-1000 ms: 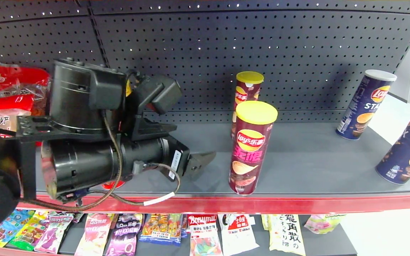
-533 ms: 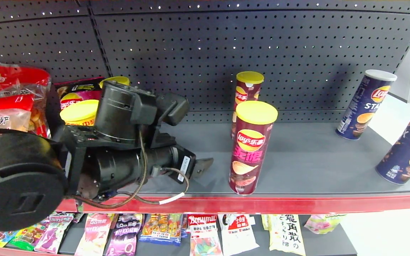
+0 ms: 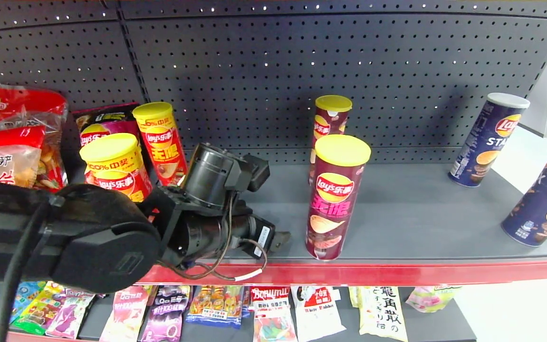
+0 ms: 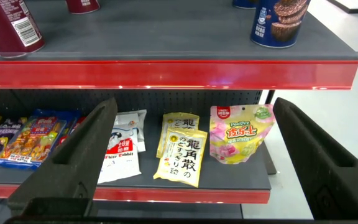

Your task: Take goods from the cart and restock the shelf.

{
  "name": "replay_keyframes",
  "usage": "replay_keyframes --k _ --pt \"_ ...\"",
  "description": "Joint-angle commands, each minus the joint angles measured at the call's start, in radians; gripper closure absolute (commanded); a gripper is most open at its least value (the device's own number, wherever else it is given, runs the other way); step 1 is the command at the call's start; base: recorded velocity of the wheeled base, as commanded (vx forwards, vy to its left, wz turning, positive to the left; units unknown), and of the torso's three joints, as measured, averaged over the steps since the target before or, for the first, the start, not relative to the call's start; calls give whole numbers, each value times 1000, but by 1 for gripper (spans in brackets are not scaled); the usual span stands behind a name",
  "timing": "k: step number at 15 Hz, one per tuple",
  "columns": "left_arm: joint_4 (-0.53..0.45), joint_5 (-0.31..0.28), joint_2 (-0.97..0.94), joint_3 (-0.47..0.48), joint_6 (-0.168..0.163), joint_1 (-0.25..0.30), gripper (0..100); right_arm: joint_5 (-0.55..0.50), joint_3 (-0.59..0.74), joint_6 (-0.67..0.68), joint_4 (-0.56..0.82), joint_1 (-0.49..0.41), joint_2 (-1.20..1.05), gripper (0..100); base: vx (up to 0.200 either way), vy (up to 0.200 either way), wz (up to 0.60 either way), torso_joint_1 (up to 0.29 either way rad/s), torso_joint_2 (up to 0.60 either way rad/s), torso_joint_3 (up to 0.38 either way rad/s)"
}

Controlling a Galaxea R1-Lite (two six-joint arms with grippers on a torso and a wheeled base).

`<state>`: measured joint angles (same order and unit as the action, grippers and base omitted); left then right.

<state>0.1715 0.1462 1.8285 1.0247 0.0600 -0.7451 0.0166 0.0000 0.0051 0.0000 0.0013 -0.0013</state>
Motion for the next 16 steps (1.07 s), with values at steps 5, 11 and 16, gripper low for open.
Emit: replay_keyframes --k 5,11,16 --pt "-50 -13 61 60 0 0 0 0 0 1 0 0 1 0 0 0 0 0 0 0" --pt "-49 -10 149 135 1 1 0 0 0 -1 0 0 1 0 0 0 0 0 0 0" --pt "-49 -10 183 166 0 3 0 0 0 1 0 0 1 0 0 0 0 0 0 0"
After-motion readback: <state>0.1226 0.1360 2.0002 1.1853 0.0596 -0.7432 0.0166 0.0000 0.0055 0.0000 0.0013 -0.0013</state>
